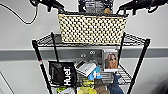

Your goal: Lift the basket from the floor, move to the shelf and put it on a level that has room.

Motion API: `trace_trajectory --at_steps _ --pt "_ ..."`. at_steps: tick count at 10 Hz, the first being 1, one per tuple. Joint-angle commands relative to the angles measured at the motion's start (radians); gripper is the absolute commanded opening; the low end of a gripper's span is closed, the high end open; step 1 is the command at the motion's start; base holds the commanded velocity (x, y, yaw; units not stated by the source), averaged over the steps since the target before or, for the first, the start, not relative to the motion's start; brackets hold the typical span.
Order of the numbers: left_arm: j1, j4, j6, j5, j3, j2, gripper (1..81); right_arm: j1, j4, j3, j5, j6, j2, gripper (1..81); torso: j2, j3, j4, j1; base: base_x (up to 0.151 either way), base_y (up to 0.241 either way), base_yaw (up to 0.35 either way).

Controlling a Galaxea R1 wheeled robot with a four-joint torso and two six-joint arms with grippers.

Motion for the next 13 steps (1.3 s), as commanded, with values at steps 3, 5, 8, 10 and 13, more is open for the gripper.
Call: trace_trajectory --at_steps 3,5,8,10,13 --pt "-0.125 0.013 0.114 0.013 -0.263 0.131 1.0 0.125 -0.013 -0.169 0.04 -0.102 0.074 1.0 0.0 0.0 0.0 0.0 0.0 0.0 0.0" --pt "-0.091 0.013 0.134 0.013 -0.305 0.15 1.0 0.06 -0.015 -0.201 0.042 -0.116 0.098 1.0 0.0 -0.001 0.0 0.0 0.0 0.0 0.0" --pt "-0.051 0.013 0.136 0.011 -0.304 0.154 1.0 0.011 -0.015 -0.235 0.051 -0.139 0.134 1.0 0.0 -0.001 0.0 0.0 0.0 0.0 0.0" --pt "-0.051 0.005 0.136 0.01 -0.301 0.154 1.0 0.016 -0.013 -0.237 0.051 -0.145 0.135 1.0 0.0 -0.001 0.0 0.0 0.0 0.0 0.0" --pt "-0.054 -0.012 0.137 0.006 -0.282 0.151 1.0 0.022 -0.001 -0.223 0.051 -0.145 0.131 1.0 0.0 -0.001 0.0 0.0 0.0 0.0 0.0"
